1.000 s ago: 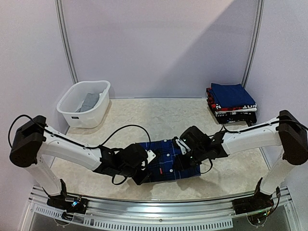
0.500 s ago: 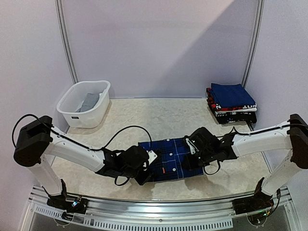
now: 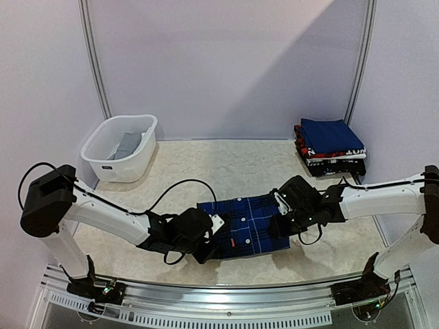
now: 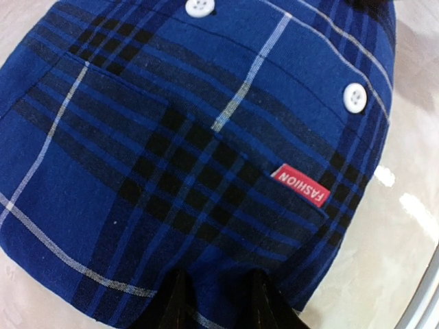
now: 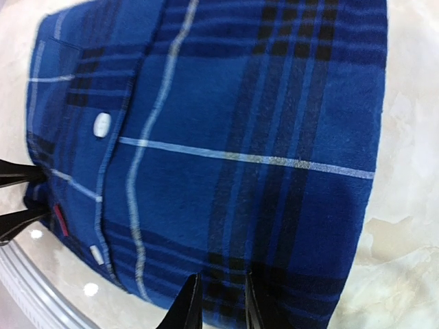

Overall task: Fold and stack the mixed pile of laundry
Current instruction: Smooth out the square-folded shirt at the center of the board, then pick up the square-folded shirt from the center of the board, then pass from the left arm to the right, then place the square-folded shirt at the corner of the board.

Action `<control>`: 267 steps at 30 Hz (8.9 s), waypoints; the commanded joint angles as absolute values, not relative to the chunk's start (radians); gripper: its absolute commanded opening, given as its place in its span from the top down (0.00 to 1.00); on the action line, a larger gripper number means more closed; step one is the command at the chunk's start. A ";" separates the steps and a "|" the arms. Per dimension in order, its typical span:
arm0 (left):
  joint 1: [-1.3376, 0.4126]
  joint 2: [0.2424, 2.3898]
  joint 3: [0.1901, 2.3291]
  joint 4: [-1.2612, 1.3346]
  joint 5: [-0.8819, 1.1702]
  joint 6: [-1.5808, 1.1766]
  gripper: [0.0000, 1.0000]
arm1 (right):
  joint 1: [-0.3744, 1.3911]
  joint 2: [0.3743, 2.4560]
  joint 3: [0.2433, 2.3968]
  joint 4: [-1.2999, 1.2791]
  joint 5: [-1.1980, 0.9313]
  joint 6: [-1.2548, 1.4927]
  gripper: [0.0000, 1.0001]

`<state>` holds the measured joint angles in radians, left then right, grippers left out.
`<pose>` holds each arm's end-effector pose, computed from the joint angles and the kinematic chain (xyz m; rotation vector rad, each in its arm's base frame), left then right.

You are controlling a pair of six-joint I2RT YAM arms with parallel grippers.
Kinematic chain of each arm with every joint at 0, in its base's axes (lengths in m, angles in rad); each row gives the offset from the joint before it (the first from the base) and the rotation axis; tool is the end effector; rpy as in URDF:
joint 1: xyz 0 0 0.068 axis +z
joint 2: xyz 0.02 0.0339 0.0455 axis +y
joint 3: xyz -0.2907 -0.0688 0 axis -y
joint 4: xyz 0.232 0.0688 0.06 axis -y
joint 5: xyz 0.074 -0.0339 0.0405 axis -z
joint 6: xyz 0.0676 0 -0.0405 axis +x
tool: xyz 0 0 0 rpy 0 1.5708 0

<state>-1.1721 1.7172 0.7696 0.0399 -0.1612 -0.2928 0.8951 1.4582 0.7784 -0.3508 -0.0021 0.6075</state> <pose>0.1393 -0.3028 0.1368 1.0058 2.3025 -0.4273 0.1740 0.2172 0.1817 -0.3880 2.6743 0.5128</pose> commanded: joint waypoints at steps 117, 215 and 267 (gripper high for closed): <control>-1.368 1.976 1.186 -0.019 -0.482 0.448 1.00 | 0.576 1.517 0.483 0.276 -0.446 0.884 0.07; -1.155 1.425 0.592 0.207 -0.435 0.008 0.00 | 0.318 1.976 1.814 -0.502 0.469 -0.263 1.00; -1.130 1.472 0.595 0.228 -0.376 0.015 0.00 | 0.068 2.122 2.221 -0.636 0.410 -0.378 1.00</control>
<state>-1.1500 1.4540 0.6029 0.2062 -0.3840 0.0174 0.1112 2.0819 2.1887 -0.6861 0.4248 -0.3668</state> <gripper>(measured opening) 0.996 0.047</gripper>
